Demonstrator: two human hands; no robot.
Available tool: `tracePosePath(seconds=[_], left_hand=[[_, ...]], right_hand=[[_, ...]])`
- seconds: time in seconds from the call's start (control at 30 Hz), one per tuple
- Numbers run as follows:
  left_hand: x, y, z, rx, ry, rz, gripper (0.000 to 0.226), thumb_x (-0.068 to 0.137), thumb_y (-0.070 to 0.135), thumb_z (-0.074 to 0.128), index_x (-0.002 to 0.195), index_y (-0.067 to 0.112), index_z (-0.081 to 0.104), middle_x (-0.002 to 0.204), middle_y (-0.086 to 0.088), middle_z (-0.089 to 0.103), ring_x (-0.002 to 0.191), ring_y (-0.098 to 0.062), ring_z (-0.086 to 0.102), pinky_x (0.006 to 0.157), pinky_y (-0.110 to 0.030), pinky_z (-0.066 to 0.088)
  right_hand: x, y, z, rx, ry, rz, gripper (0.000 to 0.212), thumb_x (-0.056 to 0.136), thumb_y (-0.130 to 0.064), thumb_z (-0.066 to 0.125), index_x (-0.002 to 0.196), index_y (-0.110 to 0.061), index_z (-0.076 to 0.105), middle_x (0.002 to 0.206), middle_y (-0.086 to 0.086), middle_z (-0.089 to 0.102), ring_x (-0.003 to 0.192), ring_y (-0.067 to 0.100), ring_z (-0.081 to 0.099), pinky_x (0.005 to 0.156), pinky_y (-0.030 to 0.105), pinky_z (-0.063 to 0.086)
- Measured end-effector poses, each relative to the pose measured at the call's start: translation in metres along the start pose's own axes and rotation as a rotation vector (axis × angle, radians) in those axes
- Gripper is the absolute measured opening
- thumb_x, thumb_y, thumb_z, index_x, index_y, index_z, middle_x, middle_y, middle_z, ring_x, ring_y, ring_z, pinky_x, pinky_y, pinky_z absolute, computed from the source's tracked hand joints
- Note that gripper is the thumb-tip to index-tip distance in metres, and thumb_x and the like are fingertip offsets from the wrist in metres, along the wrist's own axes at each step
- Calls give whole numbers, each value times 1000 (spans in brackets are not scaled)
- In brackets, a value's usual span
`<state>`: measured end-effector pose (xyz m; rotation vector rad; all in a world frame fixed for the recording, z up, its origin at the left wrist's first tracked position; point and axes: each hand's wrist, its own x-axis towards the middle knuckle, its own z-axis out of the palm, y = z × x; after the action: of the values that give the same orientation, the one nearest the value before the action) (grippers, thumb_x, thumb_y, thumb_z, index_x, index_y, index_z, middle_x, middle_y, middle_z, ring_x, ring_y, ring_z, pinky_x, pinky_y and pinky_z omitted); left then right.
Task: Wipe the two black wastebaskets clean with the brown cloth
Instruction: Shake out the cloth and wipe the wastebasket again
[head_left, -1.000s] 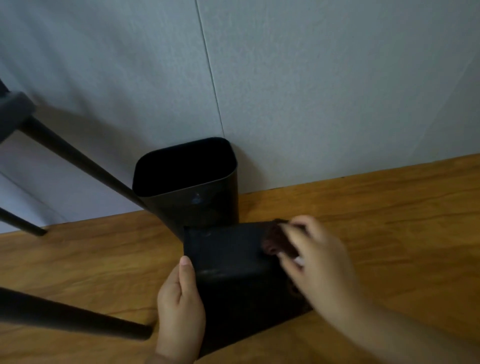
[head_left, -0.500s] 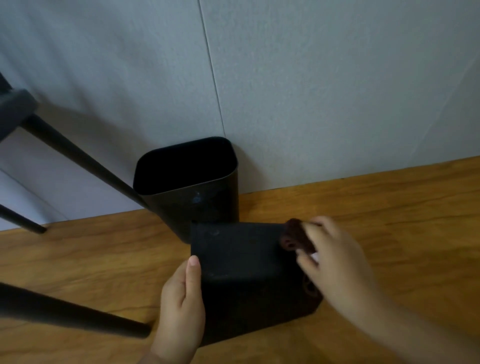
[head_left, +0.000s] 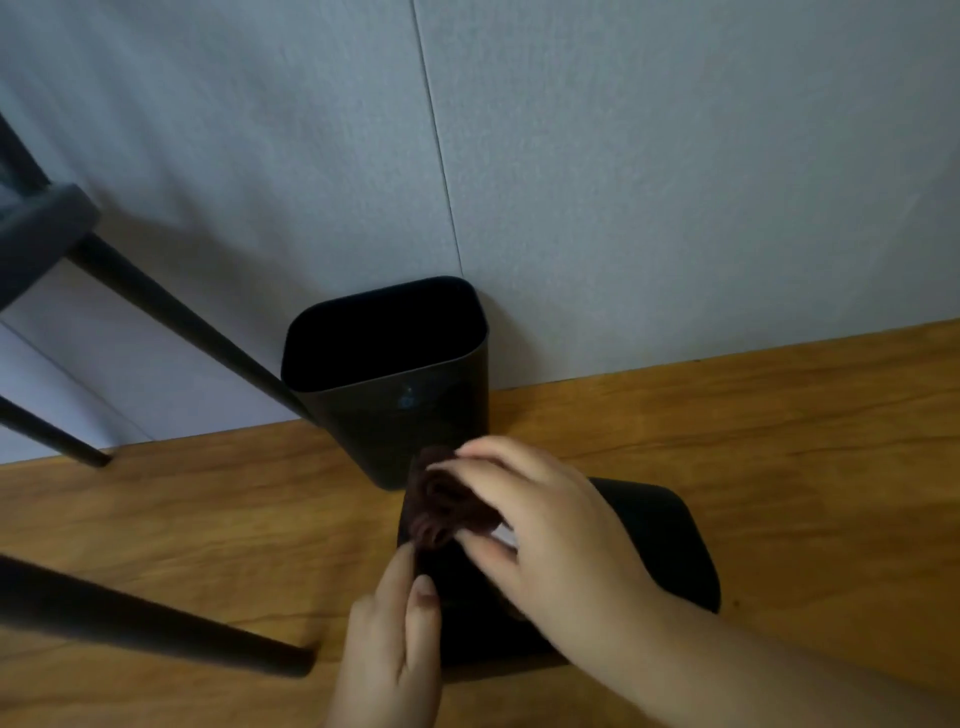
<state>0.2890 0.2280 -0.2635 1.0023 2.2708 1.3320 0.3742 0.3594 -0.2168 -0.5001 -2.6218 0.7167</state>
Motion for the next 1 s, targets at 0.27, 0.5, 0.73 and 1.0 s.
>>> tracePosePath(seconds=[0.27, 0.5, 0.73, 1.0], left_hand=[[-2, 5, 3, 13, -17, 30, 51, 81, 64, 22, 112, 39, 53, 101, 32, 63, 85, 7, 63, 65, -3, 42], [-2, 3, -2, -31, -18, 16, 57, 82, 66, 24, 113, 32, 58, 97, 19, 69, 86, -1, 66, 68, -8, 45], [2, 8, 4, -31, 8, -9, 49, 81, 61, 23, 106, 37, 57, 97, 26, 66, 87, 3, 65, 68, -6, 44], [8, 9, -3, -55, 34, -159, 45, 90, 60, 29, 105, 31, 61, 94, 21, 66, 87, 4, 61, 69, -17, 41]], right_hand=[[4, 4, -6, -20, 20, 101, 42, 89, -37, 60, 130, -35, 51, 124, -19, 44, 110, 4, 46, 96, 25, 42], [-2, 28, -11, -110, 16, 236, 42, 91, -38, 55, 131, -32, 49, 123, -16, 44, 107, 5, 48, 93, 24, 44], [-16, -6, -8, -10, -47, 29, 46, 87, -38, 62, 131, -39, 48, 124, -23, 40, 112, 0, 43, 97, 24, 43], [-36, 67, -21, -146, 28, 366, 44, 87, -34, 60, 130, -36, 49, 120, -21, 40, 102, 1, 49, 91, 27, 49]])
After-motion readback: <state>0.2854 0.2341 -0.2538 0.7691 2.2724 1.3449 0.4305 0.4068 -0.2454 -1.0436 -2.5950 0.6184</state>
